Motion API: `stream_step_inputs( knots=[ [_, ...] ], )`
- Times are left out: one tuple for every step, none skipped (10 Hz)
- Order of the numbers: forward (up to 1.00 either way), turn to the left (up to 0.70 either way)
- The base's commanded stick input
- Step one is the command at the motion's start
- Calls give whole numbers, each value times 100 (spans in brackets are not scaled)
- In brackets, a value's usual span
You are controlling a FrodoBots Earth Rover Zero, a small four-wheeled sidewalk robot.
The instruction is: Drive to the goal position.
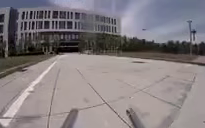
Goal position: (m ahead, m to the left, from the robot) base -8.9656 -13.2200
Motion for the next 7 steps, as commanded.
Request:
stream_step_inputs(
  knots=[
    [100,-40],
    [100,-40],
    [100,-40],
    [100,-40],
    [100,-40],
    [100,-40],
    [100,-40]
  ],
)
